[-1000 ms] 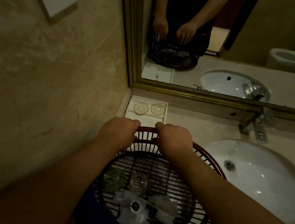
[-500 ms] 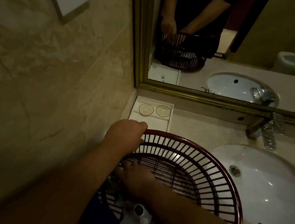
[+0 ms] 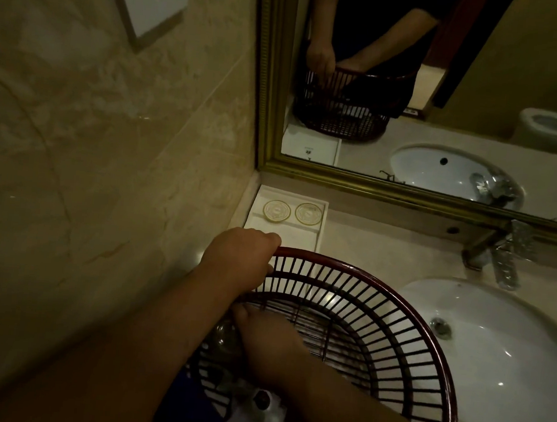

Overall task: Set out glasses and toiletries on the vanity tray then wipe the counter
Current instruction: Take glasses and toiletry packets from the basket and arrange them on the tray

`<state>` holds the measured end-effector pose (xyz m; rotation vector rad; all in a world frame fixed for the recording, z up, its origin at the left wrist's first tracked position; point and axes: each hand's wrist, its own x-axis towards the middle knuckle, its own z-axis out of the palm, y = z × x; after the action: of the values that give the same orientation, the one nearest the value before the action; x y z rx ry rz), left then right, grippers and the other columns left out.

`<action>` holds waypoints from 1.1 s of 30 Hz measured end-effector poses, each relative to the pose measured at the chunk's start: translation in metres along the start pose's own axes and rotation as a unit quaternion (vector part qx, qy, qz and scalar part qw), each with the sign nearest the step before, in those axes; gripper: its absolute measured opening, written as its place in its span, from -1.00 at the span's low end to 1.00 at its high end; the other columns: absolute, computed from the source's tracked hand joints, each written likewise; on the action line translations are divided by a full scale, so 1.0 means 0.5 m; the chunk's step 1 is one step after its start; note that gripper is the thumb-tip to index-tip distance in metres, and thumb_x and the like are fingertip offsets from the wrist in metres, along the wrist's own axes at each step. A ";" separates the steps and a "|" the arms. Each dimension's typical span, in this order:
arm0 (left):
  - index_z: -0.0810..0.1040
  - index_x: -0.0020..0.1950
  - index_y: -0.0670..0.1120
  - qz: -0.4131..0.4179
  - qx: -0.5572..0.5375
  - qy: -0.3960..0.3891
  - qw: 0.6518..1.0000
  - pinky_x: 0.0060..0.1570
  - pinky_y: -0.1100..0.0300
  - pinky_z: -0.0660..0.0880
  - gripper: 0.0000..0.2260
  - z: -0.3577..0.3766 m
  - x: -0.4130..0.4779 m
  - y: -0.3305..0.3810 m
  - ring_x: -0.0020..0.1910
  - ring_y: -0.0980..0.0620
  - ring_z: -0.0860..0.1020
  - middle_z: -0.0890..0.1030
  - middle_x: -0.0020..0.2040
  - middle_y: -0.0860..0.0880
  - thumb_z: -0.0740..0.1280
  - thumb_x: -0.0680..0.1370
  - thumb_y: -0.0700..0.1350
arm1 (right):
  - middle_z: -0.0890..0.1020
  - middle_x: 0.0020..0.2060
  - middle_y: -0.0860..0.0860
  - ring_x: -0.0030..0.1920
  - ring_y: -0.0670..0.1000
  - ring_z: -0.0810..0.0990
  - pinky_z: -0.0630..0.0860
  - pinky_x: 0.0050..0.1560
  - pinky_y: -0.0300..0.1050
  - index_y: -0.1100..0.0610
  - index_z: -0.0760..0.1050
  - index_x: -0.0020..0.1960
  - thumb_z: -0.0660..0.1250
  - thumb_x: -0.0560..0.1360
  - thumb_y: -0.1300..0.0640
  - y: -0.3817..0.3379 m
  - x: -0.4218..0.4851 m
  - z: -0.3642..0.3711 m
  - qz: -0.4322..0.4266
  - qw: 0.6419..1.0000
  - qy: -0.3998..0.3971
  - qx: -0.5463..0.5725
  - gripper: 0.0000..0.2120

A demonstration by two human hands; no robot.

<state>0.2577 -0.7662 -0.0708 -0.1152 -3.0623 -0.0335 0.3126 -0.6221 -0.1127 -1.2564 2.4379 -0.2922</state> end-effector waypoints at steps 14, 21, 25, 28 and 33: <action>0.39 -0.08 0.03 -0.007 -0.020 -0.026 0.999 -0.35 0.11 0.31 -0.75 -0.012 0.000 -0.002 -0.20 -0.10 0.57 0.59 -0.17 -0.02 0.45 0.46 0.05 | 0.62 0.05 -0.09 -0.10 -0.07 0.59 0.56 -0.18 -0.13 -0.16 0.18 0.30 0.46 0.30 -0.38 0.024 -0.168 -0.300 0.112 0.985 0.130 0.019 -0.26; 0.59 -0.05 0.01 -0.043 -0.066 -0.022 0.997 -0.31 0.14 0.43 -0.80 -0.017 -0.008 -0.004 -0.19 -0.10 0.62 0.63 -0.18 -0.03 0.47 0.44 0.09 | 0.62 0.05 -0.11 -0.06 -0.01 0.61 0.63 -0.14 0.01 -0.17 0.21 0.29 0.51 0.23 -0.36 0.050 -0.090 -0.400 0.120 0.970 0.209 0.019 -0.22; 0.50 0.01 -0.02 -0.012 -0.027 -0.050 0.998 -0.36 0.13 0.32 -0.75 -0.012 -0.001 -0.004 -0.18 -0.10 0.60 0.57 -0.18 -0.02 0.44 0.48 0.08 | 0.60 -0.06 -0.07 -0.15 0.00 0.59 0.64 -0.21 0.00 -0.08 0.21 0.34 0.55 0.28 -0.28 0.099 0.015 -0.407 0.127 0.964 0.234 -0.001 -0.20; 0.46 -0.04 -0.02 -0.011 -0.024 -0.039 0.999 -0.38 0.14 0.29 -0.76 -0.010 0.001 -0.003 -0.22 -0.09 0.60 0.55 -0.21 -0.01 0.46 0.47 0.05 | 0.60 -0.06 -0.03 -0.17 0.03 0.58 0.59 -0.23 -0.02 -0.02 0.24 0.36 0.55 0.30 -0.26 0.151 0.108 -0.387 0.147 0.962 0.229 -0.010 -0.20; 0.46 -0.06 0.01 -0.009 -0.026 -0.034 0.999 -0.39 0.16 0.30 -0.77 -0.014 -0.001 -0.001 -0.26 -0.08 0.60 0.59 -0.21 -0.02 0.48 0.45 0.02 | 0.65 0.11 0.08 -0.01 0.14 0.65 0.52 -0.19 -0.04 0.05 0.22 0.46 0.59 0.32 -0.20 0.242 0.264 -0.305 0.163 0.971 0.172 0.003 -0.12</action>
<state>0.2586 -0.7670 -0.0641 -0.0942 -3.1305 -0.1135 0.0891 -0.6582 -0.0485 -0.8334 2.8808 -0.4538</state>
